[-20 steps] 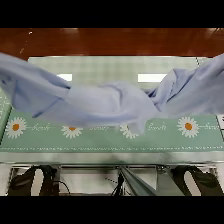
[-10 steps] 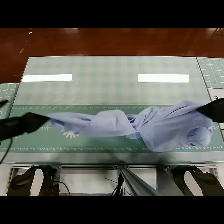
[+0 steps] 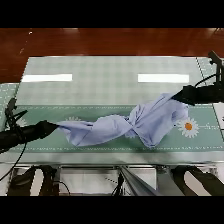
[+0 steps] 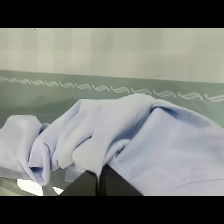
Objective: Fold the shirts.
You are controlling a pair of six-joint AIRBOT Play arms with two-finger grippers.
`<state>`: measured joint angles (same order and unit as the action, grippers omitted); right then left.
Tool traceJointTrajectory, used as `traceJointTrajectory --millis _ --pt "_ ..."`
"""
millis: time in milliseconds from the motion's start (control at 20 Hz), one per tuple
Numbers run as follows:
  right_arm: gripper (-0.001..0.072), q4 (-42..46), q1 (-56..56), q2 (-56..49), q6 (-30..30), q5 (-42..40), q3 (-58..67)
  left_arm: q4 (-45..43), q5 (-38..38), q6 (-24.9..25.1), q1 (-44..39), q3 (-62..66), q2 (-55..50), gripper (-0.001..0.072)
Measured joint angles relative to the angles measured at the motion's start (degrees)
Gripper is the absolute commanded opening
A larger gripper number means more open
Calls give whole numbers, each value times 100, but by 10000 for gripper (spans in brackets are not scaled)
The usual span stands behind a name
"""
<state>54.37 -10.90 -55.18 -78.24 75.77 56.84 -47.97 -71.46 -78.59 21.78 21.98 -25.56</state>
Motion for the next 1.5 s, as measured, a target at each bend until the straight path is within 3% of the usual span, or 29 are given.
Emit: traceJointTrajectory --millis 200,500,550,600,700,750,1150,1300,1500 --pt "19 -223 7 -625 118 -234 -26 2 809 9 0 -234 -4 18" --pt "19 -151 433 -1502 293 -553 -33 179 1196 7 0 -754 -142 26" --pt "19 -83 570 -1593 321 -654 -33 210 1244 11 0 -815 -170 69" --pt "19 -13 706 -1670 341 -769 -33 221 1263 57 0 -857 -186 177" --pt "19 83 885 -1757 367 -968 -33 234 1259 164 0 -866 -205 583" --pt "19 118 935 -1781 372 -1003 -33 223 1222 190 0 -813 -212 638" --pt "19 426 1049 -1851 398 -953 -33 -1093 -507 24 0 546 -227 638" --pt "19 459 1054 -1858 404 -964 -33 -662 -1021 -179 0 210 -227 670" --pt "19 479 1054 -1858 404 -966 -33 -76 -1080 -433 0 -704 -232 673"
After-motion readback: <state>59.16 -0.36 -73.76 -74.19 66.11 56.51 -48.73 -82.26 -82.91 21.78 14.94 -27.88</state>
